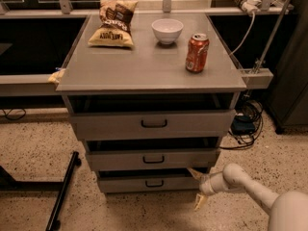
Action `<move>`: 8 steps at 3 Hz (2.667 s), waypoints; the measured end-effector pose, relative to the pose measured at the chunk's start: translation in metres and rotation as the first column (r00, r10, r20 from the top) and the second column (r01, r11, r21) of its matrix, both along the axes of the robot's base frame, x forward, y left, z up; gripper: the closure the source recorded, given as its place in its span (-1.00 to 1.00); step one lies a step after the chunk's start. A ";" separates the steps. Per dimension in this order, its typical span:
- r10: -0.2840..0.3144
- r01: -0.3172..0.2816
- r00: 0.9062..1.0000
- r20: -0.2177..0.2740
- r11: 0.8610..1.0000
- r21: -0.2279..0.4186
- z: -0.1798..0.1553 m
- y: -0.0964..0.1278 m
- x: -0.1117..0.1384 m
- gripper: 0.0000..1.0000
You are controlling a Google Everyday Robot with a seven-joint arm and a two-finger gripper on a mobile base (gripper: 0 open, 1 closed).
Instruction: Open bottom drawer
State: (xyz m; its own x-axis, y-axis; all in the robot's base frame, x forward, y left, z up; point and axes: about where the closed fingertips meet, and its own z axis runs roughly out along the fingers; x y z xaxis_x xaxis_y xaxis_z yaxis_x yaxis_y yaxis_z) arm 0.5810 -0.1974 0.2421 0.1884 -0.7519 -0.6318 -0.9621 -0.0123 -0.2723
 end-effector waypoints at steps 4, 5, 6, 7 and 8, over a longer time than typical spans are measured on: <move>-0.033 0.026 0.997 -0.068 0.995 -0.100 -0.054 -0.009 0.030 -1.00; -0.036 0.023 0.993 -0.108 0.993 -0.113 -0.060 -0.008 0.026 -1.00; -0.046 0.026 0.986 -0.158 0.992 -0.124 -0.067 -0.011 0.021 -1.00; -0.051 0.026 0.980 -0.190 0.991 -0.131 -0.067 -0.014 0.015 -1.00; -0.056 0.024 0.973 -0.226 0.990 -0.140 -0.063 -0.020 0.004 -1.00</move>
Offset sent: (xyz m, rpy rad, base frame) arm 0.0286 -0.0208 -0.0528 -0.1179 0.0667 -0.0497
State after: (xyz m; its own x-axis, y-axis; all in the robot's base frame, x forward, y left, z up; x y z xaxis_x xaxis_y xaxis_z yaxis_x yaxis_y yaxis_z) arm 0.5850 -0.2174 0.1795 0.0190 -0.8376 -0.5460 -0.9990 0.0057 -0.0436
